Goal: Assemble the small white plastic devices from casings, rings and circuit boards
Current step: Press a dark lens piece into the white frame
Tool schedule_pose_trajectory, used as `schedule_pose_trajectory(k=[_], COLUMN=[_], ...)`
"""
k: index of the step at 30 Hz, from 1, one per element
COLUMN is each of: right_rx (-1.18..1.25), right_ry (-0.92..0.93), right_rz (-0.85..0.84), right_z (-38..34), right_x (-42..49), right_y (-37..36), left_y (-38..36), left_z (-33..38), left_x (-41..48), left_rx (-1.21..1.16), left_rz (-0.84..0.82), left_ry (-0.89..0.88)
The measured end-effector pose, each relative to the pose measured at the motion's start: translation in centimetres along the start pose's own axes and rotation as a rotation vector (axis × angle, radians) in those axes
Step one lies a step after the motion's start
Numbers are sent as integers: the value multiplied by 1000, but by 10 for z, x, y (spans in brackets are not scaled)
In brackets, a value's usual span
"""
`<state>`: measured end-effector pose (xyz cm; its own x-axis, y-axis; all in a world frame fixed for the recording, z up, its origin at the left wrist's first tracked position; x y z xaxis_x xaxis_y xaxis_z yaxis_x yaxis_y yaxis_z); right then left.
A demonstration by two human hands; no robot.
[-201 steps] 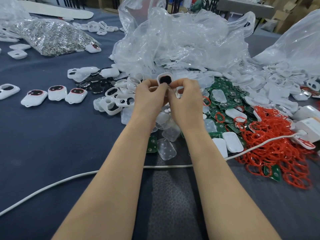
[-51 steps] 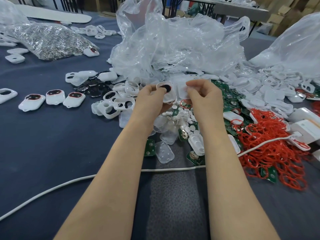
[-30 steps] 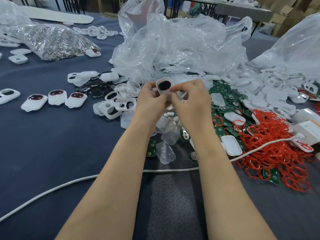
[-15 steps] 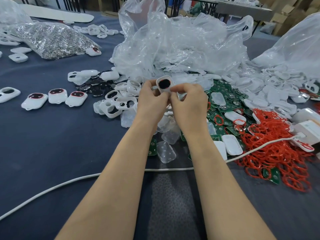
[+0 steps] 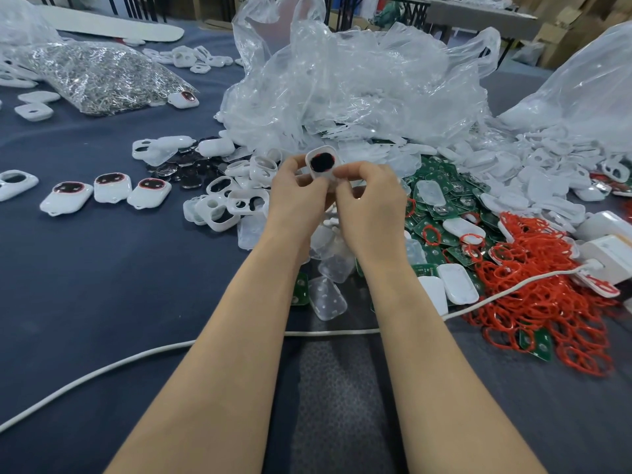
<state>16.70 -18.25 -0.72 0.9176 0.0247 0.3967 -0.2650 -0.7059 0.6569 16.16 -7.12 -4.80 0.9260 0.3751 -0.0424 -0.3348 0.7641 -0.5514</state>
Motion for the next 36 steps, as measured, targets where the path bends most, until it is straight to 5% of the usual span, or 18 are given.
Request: schedule_pose_trajectory(k=[10,36], right_rx=[62,60], right_ry=[-35,-60], right_rz=[-20,-73], right_z=[3,8], right_x=[2,3], right_y=[1,-6], left_y=[-2,-3], left_z=[-7,-2], left_x=[-1,-8], left_rx=[-130,-160], left_rz=[-9,-5], left_ry=[129,132])
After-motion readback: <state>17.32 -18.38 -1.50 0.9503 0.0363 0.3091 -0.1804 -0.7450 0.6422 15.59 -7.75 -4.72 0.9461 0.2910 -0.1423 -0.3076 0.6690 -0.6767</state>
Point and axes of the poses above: each hand's wrist, its own x-axis towards the middle knuckle, its own y-axis out of the back of the hand, z = x × y, the point moved 8 cm from there along x, towards the middle knuckle, and after that the axes turned 14 degrees about -x, right-handed, at the moved point
